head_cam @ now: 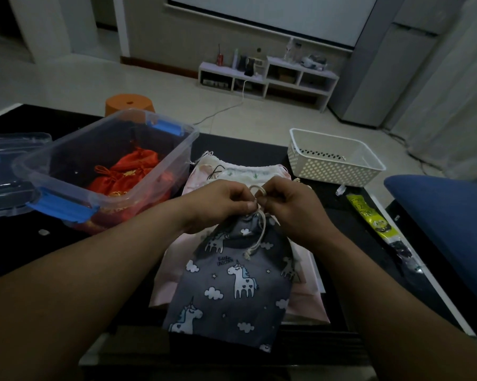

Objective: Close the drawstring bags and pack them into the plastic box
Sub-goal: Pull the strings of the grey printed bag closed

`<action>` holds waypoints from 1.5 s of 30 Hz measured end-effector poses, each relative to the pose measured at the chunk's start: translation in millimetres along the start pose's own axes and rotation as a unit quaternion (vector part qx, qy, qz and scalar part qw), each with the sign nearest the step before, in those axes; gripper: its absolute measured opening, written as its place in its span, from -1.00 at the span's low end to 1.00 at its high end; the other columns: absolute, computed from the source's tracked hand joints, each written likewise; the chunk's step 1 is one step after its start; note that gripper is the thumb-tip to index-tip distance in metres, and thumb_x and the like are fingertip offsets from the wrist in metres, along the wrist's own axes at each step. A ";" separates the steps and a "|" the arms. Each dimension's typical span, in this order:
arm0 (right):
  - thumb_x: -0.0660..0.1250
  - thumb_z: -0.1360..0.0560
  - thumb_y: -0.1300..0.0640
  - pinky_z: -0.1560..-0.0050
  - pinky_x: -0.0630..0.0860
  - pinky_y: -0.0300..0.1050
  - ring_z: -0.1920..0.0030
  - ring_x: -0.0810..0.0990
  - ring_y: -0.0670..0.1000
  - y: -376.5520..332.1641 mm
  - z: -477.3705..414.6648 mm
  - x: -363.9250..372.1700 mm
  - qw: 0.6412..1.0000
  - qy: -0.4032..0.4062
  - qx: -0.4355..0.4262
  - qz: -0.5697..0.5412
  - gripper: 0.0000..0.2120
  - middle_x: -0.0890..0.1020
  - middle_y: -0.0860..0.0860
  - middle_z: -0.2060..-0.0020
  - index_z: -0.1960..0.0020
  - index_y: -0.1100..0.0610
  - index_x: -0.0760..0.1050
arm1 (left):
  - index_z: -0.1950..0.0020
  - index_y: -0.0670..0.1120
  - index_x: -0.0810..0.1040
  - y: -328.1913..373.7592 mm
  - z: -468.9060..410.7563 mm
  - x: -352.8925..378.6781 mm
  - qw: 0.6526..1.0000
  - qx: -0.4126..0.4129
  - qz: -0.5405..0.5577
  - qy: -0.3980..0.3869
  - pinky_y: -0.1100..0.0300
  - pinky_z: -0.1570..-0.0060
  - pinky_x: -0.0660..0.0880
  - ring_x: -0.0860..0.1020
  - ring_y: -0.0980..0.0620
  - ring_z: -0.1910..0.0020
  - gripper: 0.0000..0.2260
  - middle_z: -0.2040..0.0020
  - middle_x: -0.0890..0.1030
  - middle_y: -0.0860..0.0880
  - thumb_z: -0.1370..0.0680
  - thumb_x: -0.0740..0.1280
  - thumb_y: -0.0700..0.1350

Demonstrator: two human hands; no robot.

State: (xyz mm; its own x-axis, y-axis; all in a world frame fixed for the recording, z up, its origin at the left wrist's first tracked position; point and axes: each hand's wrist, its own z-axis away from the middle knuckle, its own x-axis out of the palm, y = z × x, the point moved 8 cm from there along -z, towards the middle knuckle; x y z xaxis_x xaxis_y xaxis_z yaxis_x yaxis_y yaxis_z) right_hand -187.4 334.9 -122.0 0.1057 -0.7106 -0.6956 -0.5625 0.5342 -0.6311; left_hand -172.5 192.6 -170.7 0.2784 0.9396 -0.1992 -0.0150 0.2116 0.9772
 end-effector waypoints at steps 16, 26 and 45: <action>0.48 -0.56 0.22 -0.01 0.62 0.12 0.09 0.69 0.11 18.9 6.4 -10.6 0.993 0.008 0.068 -0.100 -0.94 0.72 0.06 0.17 0.08 0.18 0.63 | 0.08 -0.05 0.51 -5.3 2.8 -2.1 0.997 -0.059 0.049 0.000 0.32 0.42 0.43 0.49 0.20 0.42 -0.85 0.36 0.55 0.10 -0.68 0.30 -0.19; 0.47 -0.58 0.15 0.12 0.58 0.00 0.21 0.58 -0.10 23.8 9.2 -14.1 0.991 0.012 0.099 -0.093 -0.87 0.70 0.11 0.19 0.08 0.19 0.61 | 0.01 -0.02 0.35 5.4 5.4 -7.9 0.908 0.090 -0.398 0.094 0.01 0.21 0.35 0.48 -0.04 0.23 -0.83 0.22 0.51 0.03 -0.72 0.15 0.02; 0.42 -0.61 0.10 0.00 0.61 0.14 0.10 0.68 0.10 26.3 10.0 -19.1 0.983 0.063 0.157 -0.069 -0.88 0.69 0.05 0.17 0.04 0.14 0.61 | -0.03 -0.09 0.69 -11.2 11.7 9.1 0.996 -0.050 -0.015 0.072 -0.15 -0.21 0.60 0.71 -0.12 -0.07 -0.71 0.01 0.75 -0.09 -0.62 0.39 0.14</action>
State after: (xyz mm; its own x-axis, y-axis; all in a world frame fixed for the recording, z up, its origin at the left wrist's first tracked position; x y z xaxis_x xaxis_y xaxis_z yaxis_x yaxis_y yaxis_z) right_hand -196.0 367.1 -128.8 0.0493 -0.8265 -0.5608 -0.2667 0.5302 -0.8049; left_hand -158.5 195.6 -182.5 0.1407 0.9595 -0.2439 -0.1070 0.2597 0.9597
